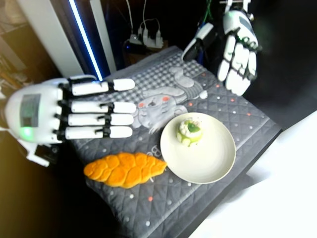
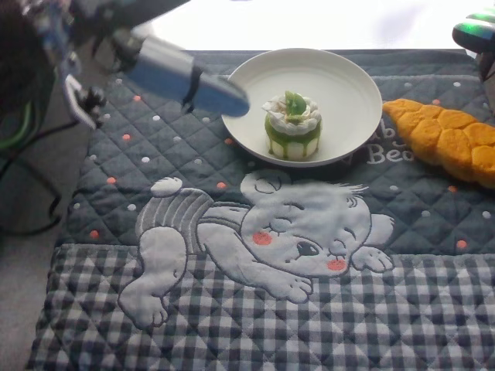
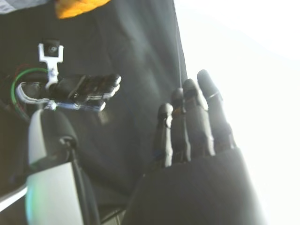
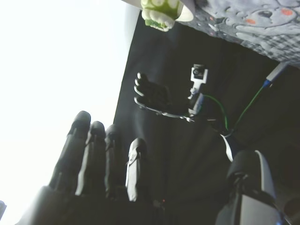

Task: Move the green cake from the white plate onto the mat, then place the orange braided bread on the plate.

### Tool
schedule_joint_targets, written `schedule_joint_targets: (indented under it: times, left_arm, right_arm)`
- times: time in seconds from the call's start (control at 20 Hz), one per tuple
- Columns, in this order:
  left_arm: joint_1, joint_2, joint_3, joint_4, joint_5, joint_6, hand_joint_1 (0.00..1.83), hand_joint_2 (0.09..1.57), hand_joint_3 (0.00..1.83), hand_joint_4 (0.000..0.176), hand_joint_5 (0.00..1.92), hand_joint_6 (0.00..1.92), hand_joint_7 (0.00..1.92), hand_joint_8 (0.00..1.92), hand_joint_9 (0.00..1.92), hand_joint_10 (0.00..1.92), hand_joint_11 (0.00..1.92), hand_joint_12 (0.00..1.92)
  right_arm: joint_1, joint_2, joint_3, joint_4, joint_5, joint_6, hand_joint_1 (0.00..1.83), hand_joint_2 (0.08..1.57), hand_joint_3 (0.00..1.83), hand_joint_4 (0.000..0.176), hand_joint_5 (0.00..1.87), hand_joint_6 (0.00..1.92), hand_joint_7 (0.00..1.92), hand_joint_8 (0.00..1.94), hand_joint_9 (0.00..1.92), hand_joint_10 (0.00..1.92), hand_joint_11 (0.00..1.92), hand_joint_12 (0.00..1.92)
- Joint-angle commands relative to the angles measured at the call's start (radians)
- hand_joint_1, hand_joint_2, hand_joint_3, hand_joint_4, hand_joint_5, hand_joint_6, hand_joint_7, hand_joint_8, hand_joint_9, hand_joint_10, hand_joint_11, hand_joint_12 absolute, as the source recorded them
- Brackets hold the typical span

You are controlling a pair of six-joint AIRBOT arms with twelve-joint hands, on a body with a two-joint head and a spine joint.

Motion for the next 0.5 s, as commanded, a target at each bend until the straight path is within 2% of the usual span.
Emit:
schedule_joint_targets:
  times: [0.0,0.05,0.1,0.15,0.2,0.25,0.35,0.4,0.45]
  left_arm:
    - [-0.017,-0.004,0.009,-0.007,-0.045,-0.028,0.82,0.79,0.00,0.015,0.20,0.00,0.32,0.00,0.38,0.01,0.12,0.70]
    - [-0.033,-0.027,0.033,0.044,-0.022,-0.070,0.84,0.77,0.00,0.034,0.19,0.00,0.31,0.00,0.37,0.00,0.06,0.78]
    - [-0.046,-0.058,0.066,0.111,0.008,-0.131,0.86,0.77,0.00,0.052,0.19,0.00,0.32,0.00,0.38,0.00,0.04,0.79]
    - [-0.050,-0.082,0.092,0.155,0.025,-0.182,0.87,0.76,0.00,0.053,0.19,0.00,0.33,0.00,0.39,0.00,0.07,0.74]
    - [-0.051,-0.111,0.126,0.198,0.039,-0.236,0.86,0.73,0.00,0.038,0.20,0.00,0.35,0.00,0.40,0.00,0.14,0.66]
    - [-0.052,-0.138,0.157,0.237,0.048,-0.282,0.87,0.72,0.00,0.027,0.22,0.00,0.38,0.00,0.42,0.00,0.18,0.61]
    - [-0.056,-0.204,0.227,0.363,0.073,-0.403,0.85,0.71,0.00,0.024,0.23,0.00,0.40,0.00,0.41,0.00,0.20,0.54]
    - [-0.061,-0.227,0.248,0.415,0.088,-0.440,0.84,0.71,0.00,0.009,0.25,0.01,0.41,0.01,0.42,0.01,0.22,0.55]
    - [-0.064,-0.247,0.261,0.461,0.106,-0.456,0.82,0.69,0.00,0.049,0.26,0.00,0.43,0.00,0.44,0.00,0.23,0.60]
  right_arm:
    - [0.008,0.004,0.006,0.041,0.130,-0.001,0.69,0.76,0.00,0.146,0.16,0.00,0.17,0.00,0.15,0.00,0.01,0.61]
    - [0.008,0.001,0.006,0.041,0.130,-0.003,0.74,0.75,0.00,0.135,0.16,0.00,0.16,0.00,0.14,0.00,0.00,0.57]
    - [0.009,-0.002,0.006,0.041,0.131,-0.008,0.75,0.75,0.00,0.144,0.16,0.00,0.14,0.00,0.13,0.00,0.00,0.57]
    - [0.009,-0.005,0.006,0.041,0.131,-0.013,0.75,0.74,0.00,0.153,0.17,0.00,0.14,0.00,0.14,0.00,0.00,0.59]
    - [0.009,-0.008,0.006,0.041,0.131,-0.019,0.74,0.72,0.00,0.171,0.18,0.00,0.17,0.00,0.18,0.00,0.00,0.68]
    - [0.010,-0.011,0.006,0.041,0.131,-0.023,0.74,0.70,0.00,0.175,0.19,0.00,0.18,0.00,0.19,0.00,0.00,0.69]
    - [0.011,-0.015,0.006,0.040,0.131,-0.025,0.76,0.69,0.00,0.176,0.20,0.00,0.20,0.00,0.20,0.00,0.00,0.69]
    - [0.011,-0.016,0.006,0.039,0.131,-0.026,0.77,0.69,0.00,0.176,0.20,0.00,0.21,0.00,0.21,0.00,0.00,0.69]
    - [0.012,-0.018,0.006,0.038,0.131,-0.026,0.78,0.69,0.00,0.176,0.20,0.00,0.21,0.01,0.22,0.01,0.00,0.69]
